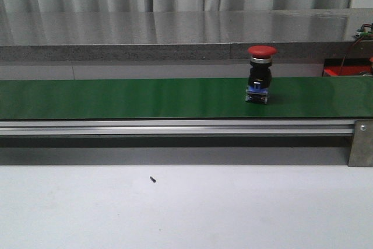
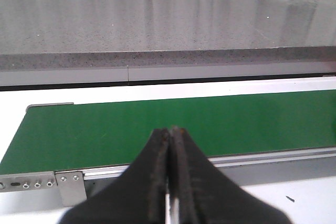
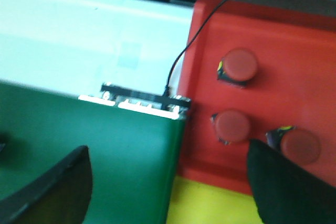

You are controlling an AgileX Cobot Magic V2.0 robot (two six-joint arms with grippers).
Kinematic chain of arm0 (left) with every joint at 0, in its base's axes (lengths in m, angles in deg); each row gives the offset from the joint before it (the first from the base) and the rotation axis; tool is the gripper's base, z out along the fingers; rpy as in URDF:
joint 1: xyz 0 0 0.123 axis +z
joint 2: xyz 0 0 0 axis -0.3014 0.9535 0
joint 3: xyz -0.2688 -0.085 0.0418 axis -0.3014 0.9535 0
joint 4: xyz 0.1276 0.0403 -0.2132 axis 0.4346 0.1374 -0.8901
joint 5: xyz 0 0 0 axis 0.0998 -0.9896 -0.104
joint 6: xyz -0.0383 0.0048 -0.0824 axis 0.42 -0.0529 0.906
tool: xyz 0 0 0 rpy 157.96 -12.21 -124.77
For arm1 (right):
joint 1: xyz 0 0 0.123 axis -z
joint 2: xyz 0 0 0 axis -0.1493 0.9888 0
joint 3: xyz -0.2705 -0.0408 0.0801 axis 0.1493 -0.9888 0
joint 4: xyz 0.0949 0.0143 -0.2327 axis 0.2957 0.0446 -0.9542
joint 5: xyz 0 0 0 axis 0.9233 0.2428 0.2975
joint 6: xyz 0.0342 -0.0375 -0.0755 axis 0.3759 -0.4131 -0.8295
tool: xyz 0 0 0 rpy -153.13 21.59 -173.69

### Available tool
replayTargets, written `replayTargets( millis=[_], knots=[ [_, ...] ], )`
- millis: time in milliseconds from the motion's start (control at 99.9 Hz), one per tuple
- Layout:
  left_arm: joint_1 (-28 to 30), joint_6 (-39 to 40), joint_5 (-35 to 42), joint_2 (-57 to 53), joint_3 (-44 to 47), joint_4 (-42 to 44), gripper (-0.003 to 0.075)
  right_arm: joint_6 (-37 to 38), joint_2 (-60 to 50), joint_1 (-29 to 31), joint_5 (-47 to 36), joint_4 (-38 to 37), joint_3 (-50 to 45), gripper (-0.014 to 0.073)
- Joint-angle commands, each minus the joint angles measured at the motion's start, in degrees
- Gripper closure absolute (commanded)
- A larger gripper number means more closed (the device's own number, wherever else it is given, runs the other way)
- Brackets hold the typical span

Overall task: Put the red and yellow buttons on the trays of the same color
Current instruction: 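Move the right gripper back over the second red button at the belt end, then grasp the second red button with the right gripper and lift it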

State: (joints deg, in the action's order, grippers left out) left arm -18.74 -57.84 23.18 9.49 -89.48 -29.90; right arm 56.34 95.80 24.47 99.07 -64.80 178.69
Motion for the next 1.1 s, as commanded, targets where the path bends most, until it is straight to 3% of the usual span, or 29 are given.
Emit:
replayTargets(
  millis=[0, 230, 450, 721, 1091],
  knots=[
    [-0.47, 0.0, 4.41, 0.58, -1.52, -0.63, 0.074, -2.07, -8.21, -1.05, -3.12, 1.83, -6.01, 0.0001],
    [-0.47, 0.0, 4.41, 0.58, -1.52, -0.63, 0.074, -4.35, -18.85, -6.11, -10.79, 1.83, -25.61, 0.0001],
    [-0.47, 0.0, 4.41, 0.58, -1.52, -0.63, 0.074, -4.35, -19.93, -11.51, -15.2, 1.83, -34.89, 0.0001],
    [-0.47, 0.0, 4.41, 0.58, -1.52, -0.63, 0.074, -4.35, -19.45, -16.79, -24.17, 1.83, -36.6, 0.0001],
    [-0.47, 0.0, 4.41, 0.58, -1.52, -0.63, 0.074, -4.52, -13.59, -17.43, -27.57, 1.83, -36.48, 0.0001]
  ],
)
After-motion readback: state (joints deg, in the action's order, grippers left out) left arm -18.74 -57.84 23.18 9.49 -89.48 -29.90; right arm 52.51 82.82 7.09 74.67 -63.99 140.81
